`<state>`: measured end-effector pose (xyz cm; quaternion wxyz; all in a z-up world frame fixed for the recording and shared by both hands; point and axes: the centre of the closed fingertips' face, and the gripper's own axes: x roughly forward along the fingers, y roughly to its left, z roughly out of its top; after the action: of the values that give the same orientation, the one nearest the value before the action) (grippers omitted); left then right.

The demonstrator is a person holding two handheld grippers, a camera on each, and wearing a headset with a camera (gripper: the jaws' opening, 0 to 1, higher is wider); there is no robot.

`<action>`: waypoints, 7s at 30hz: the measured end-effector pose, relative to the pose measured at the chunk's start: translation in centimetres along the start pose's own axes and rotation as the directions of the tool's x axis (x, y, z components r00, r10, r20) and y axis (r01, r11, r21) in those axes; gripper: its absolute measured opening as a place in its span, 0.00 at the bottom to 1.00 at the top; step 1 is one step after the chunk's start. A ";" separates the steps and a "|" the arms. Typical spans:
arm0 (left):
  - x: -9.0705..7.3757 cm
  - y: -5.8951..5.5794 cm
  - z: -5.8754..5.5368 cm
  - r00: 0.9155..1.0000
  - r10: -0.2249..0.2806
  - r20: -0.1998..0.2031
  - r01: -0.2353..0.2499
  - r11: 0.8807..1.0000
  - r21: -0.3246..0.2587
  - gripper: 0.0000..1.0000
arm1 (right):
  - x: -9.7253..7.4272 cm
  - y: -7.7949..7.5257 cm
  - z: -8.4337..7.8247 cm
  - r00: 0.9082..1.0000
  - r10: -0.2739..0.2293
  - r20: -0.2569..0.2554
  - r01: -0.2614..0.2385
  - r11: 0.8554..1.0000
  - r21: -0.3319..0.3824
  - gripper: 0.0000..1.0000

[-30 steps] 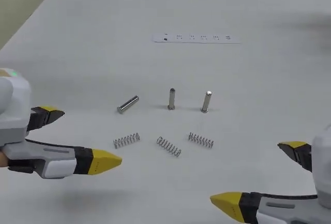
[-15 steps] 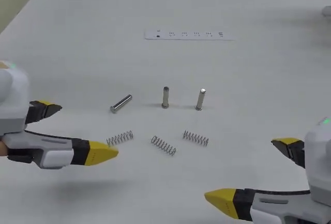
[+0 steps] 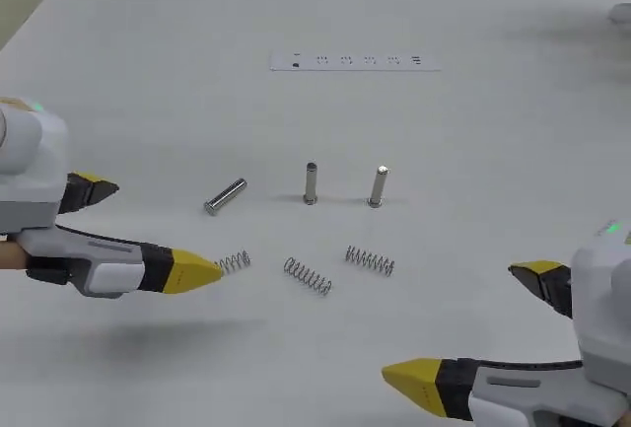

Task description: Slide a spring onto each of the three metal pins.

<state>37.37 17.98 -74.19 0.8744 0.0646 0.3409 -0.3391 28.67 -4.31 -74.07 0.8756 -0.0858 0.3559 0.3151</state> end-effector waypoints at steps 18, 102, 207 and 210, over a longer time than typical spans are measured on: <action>2.7 1.4 1.7 1.000 -0.014 0.018 0.015 0.999 -0.036 0.99 | 0.1 0.1 -0.2 1.000 0.009 -0.010 -0.009 1.000 0.009 0.94; 11.3 3.8 2.6 0.999 -0.001 -0.035 -0.002 0.996 -0.092 0.12 | 0.3 0.2 0.1 1.000 0.007 -0.001 -0.007 0.999 0.046 0.95; 8.9 2.3 5.3 0.994 0.111 0.014 -0.111 0.994 -0.002 0.00 | -0.9 0.1 1.6 0.997 -0.005 0.073 0.004 1.000 0.007 0.98; 8.9 2.2 5.3 0.994 0.108 0.014 -0.108 0.994 0.001 0.00 | -0.9 0.1 1.6 0.997 -0.009 0.071 0.008 1.000 0.007 0.98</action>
<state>46.47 12.95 -76.12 0.8938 0.0816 0.3306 -0.2919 29.03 -4.11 -72.33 0.8893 -0.0730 0.3252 0.3131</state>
